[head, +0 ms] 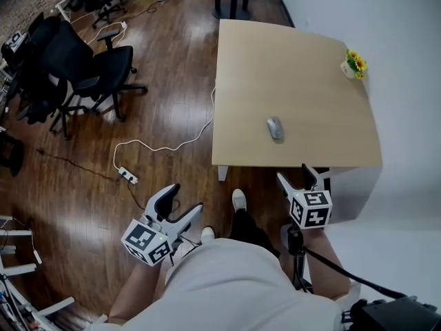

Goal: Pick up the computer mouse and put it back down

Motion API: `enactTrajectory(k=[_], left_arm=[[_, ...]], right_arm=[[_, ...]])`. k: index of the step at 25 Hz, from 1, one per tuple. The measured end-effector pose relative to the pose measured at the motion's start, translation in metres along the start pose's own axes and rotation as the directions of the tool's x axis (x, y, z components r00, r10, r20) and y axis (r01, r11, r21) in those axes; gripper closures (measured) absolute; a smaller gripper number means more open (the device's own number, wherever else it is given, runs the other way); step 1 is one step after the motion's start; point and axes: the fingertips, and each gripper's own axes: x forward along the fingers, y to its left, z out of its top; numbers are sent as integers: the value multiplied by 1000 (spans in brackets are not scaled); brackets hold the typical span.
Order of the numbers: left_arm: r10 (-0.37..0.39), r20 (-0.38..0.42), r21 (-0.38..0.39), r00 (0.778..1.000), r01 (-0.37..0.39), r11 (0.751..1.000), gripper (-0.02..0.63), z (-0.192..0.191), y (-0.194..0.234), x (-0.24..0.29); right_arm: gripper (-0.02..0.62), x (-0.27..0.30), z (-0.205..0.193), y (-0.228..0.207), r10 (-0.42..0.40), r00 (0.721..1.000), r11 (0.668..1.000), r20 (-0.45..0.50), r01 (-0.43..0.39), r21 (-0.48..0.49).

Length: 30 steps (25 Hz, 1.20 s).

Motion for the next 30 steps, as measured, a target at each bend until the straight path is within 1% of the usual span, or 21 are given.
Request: enactTrajectory(k=[5, 10, 17, 25, 30], left_arm=[[-40, -5, 11, 999, 40, 999, 288, -12, -5, -23], [-64, -3, 24, 998, 64, 998, 288, -22, -10, -41], [-90, -9, 41, 996, 90, 995, 288, -29, -16, -53], [-76, 9, 52, 997, 76, 996, 288, -24, -16, -63], [-76, 16, 63, 997, 75, 995, 288, -22, -17, -75]], right_arm=[[247, -62, -10, 28, -19, 999, 1000, 43, 19, 16], [251, -92, -27, 52, -19, 998, 999, 53, 17, 44], [256, -106, -36, 69, -25, 997, 999, 67, 22, 48], [261, -104, -34, 81, 5, 997, 999, 71, -7, 35], [266, -108, -32, 90, 9, 997, 999, 78, -11, 33]])
